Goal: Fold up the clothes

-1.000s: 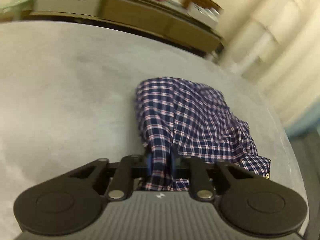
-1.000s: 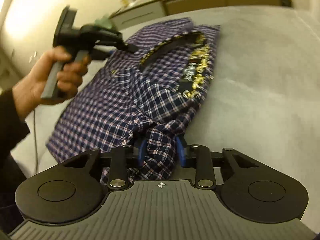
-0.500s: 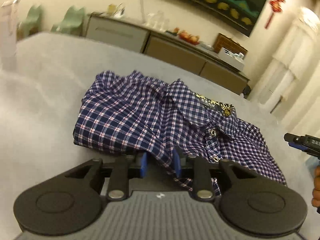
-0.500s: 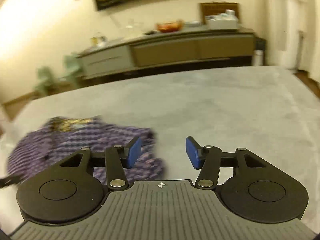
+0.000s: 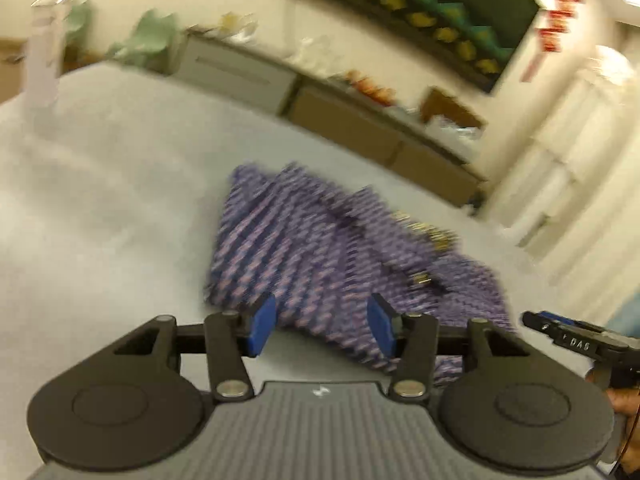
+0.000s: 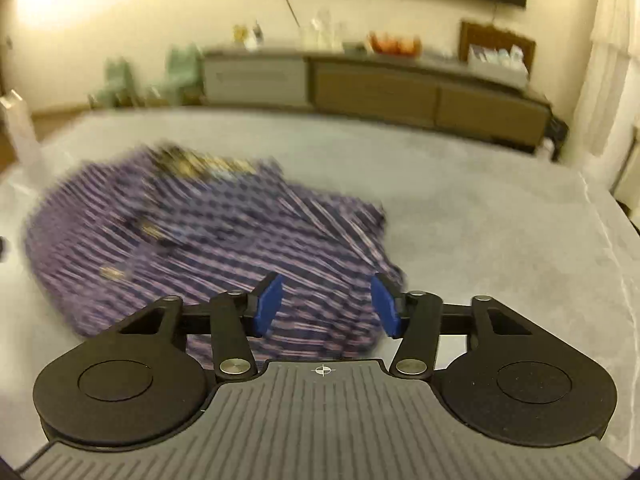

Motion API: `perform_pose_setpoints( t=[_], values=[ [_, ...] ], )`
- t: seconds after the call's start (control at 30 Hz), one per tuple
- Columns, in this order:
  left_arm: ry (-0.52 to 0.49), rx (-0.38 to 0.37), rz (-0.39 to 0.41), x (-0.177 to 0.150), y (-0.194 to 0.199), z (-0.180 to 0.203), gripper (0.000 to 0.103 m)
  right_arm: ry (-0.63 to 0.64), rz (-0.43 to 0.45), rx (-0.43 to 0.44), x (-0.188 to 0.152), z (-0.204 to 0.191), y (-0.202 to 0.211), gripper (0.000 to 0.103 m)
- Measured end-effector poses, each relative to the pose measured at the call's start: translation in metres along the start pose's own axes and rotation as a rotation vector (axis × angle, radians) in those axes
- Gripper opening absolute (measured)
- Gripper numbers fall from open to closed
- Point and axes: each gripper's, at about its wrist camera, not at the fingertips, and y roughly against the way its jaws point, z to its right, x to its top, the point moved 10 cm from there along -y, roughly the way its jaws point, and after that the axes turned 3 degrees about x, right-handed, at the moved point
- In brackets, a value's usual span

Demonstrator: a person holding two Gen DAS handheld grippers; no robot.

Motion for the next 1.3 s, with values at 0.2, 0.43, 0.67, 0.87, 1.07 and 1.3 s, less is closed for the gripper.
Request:
perform_pose_setpoints(
  t=[0.2, 0.43, 0.67, 0.87, 1.07, 1.3],
  values=[
    [-0.11, 0.253, -0.081, 0.015, -0.072, -0.043, 0.049, -0.023, -0.091, 0.049, -0.044, -0.023, -0.018, 0.056],
    [-0.067, 0.158, 0.006, 0.053, -0.033, -0.037, 0.046, -0.172, -0.103, 0.1, -0.036, 0.009, -0.005, 0.061],
    [-0.316, 0.155, -0.129, 0.085, -0.129, 0.01, 0.046, -0.078, -0.029, 0.066, 0.034, 0.026, -0.063, 0.059],
    [-0.195, 0.305, -0.192, 0.09, -0.173, -0.047, 0.05, -0.119, -0.166, -0.018, 0.006, 0.066, -0.124, 0.064],
    [-0.179, 0.15, -0.114, 0.079, -0.115, -0.019, 0.055, -0.157, -0.091, 0.002, 0.016, 0.054, -0.071, 0.069],
    [-0.251, 0.262, -0.138, 0.045, -0.092, -0.016, 0.055, -0.046, -0.171, 0.003, -0.034, -0.002, -0.064, 0.079]
  ],
)
